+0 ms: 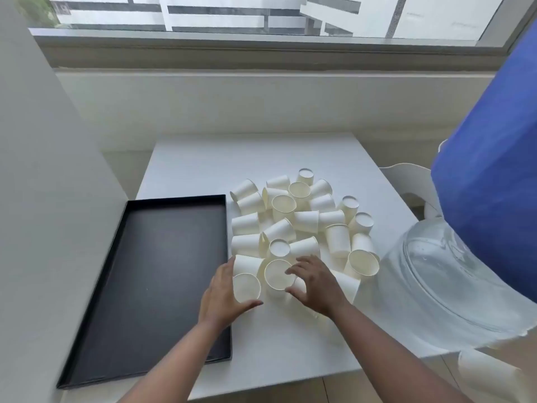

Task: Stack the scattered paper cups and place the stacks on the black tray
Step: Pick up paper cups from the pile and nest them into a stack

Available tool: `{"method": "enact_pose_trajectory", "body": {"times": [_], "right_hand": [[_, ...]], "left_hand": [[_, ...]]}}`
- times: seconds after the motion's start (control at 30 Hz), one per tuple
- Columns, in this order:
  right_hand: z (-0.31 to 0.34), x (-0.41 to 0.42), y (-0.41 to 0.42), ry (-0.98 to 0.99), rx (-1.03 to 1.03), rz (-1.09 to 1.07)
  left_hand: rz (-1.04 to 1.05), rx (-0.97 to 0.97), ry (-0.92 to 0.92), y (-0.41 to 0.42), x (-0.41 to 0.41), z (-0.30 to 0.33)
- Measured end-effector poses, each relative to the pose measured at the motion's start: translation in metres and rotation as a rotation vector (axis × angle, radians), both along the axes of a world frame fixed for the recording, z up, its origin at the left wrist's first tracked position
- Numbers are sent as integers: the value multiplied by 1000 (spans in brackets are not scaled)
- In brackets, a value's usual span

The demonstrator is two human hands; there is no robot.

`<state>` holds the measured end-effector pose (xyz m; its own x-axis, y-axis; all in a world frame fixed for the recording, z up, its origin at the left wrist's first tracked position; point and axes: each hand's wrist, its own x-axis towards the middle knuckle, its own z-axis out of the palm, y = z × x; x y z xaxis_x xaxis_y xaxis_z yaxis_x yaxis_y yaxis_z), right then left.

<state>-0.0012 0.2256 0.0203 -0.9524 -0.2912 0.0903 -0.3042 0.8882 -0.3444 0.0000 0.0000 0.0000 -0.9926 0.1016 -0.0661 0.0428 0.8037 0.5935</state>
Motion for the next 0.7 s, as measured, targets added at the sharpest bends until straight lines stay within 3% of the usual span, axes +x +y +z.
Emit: {"method": "enact_pose_trajectory", "body": {"times": [0.23, 0.4, 0.7], "right_hand": [[-17, -5, -18, -40, 106, 107], [-13, -5, -23, 147, 95, 145], [-1, -1, -33, 210, 86, 179]], "left_hand": [[75, 38, 10, 5, 4, -6], [54, 46, 17, 4, 7, -11], [97, 198, 80, -8, 10, -16]]}}
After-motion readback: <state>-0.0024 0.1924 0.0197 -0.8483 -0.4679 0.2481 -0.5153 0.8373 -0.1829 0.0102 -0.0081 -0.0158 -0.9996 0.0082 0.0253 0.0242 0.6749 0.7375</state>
